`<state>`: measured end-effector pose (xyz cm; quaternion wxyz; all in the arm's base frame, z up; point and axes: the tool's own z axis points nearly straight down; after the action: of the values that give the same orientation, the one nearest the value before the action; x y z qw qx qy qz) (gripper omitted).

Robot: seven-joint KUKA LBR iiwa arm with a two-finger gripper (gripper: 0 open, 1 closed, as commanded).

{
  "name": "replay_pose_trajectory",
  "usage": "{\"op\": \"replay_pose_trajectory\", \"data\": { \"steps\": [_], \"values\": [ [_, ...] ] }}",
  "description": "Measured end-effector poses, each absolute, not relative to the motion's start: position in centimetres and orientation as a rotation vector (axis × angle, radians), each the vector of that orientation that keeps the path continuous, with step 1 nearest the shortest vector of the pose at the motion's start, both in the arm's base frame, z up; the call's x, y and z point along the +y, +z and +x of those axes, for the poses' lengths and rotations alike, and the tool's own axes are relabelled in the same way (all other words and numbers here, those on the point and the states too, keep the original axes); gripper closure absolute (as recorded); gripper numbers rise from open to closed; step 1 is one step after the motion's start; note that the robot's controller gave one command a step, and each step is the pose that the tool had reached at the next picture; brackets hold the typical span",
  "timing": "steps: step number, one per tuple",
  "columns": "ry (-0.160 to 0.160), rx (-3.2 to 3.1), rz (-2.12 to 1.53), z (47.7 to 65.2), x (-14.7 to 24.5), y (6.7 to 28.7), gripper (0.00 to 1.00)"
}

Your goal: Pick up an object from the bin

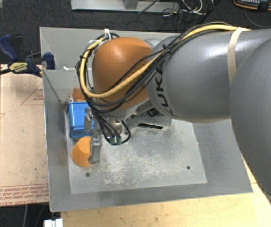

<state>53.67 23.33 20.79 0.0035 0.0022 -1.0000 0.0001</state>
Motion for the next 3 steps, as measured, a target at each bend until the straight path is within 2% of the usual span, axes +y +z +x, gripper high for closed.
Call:
{"op": "replay_pose_trajectory", "data": {
  "steps": [1, 2, 3],
  "values": [
    [-0.002, -3.142, 0.001, 53.9, 23.2, 21.3, 0.0],
    [-0.005, -3.145, 0.103, 53.7, 23.3, 18.1, 0.0],
    [-0.003, -3.112, 0.434, 53.0, 22.8, 13.8, 0.0]
  ]
}}
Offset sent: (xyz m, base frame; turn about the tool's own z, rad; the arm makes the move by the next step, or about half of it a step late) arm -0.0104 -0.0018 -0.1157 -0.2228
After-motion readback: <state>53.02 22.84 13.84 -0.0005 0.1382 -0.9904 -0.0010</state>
